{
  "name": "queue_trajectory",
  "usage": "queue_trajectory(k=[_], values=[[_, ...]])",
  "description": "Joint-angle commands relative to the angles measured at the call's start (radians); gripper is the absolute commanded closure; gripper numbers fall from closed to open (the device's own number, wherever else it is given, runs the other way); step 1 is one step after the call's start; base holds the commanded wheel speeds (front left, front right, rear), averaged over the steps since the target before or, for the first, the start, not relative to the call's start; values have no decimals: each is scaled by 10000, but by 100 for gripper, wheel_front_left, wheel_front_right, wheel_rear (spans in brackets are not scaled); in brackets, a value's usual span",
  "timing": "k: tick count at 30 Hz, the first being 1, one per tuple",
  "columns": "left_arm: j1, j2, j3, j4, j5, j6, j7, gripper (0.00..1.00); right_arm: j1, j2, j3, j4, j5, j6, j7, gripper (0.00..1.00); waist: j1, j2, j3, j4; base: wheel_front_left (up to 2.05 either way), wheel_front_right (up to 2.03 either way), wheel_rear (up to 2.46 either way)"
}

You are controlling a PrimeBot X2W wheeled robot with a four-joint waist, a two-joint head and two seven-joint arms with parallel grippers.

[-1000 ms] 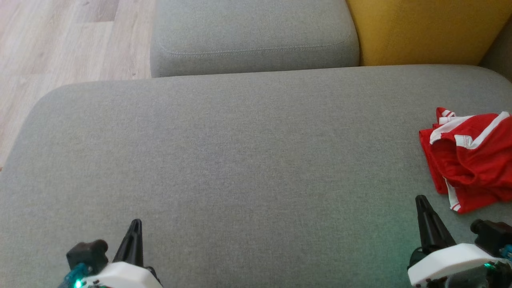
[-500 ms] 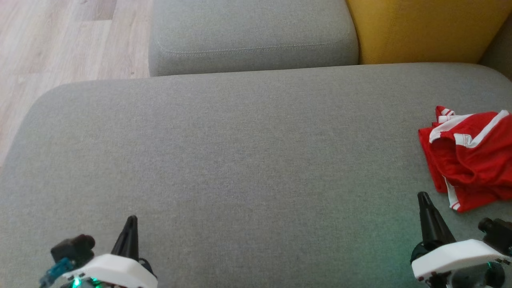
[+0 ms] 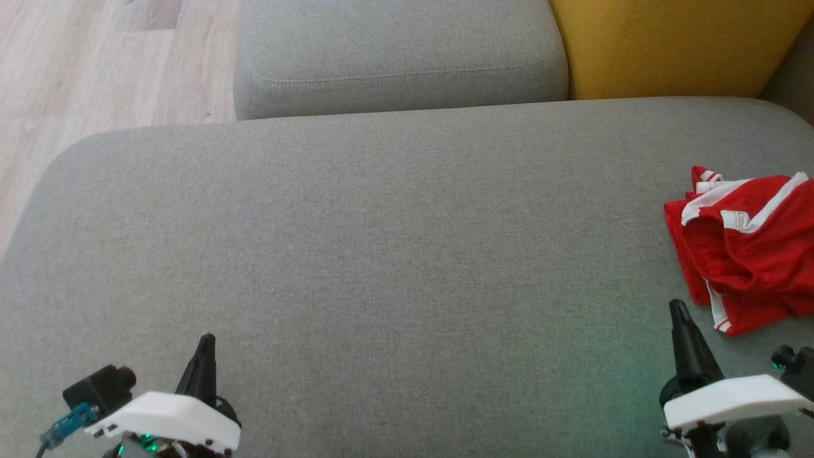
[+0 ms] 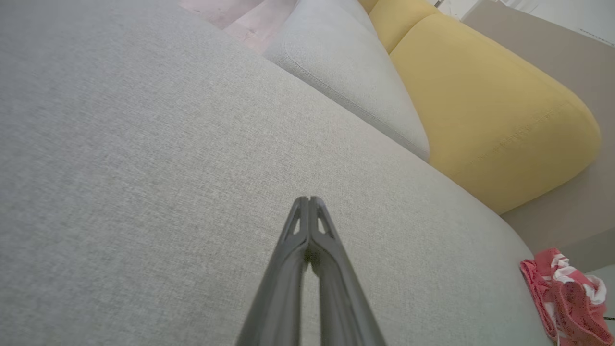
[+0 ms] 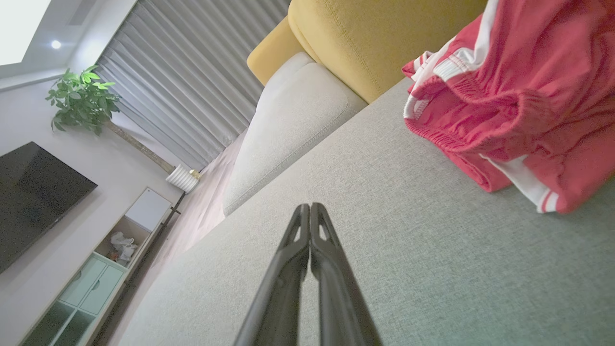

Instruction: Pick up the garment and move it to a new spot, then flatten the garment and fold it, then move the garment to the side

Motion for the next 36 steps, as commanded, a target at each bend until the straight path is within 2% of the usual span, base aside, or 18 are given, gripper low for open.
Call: queue_trajectory(k=[1,36], values=[[-634,40,314,-248,-261,-97,40,100,-633,-185,17,-250,299,28,-66,100,-1,0,5,-3,0,0,0],[-1313,-549,1524,324,-4078,-1182,790,100,-1399,-233,-165,589,4426,48,-2,100,-1,0,130,-98,0,0,0]])
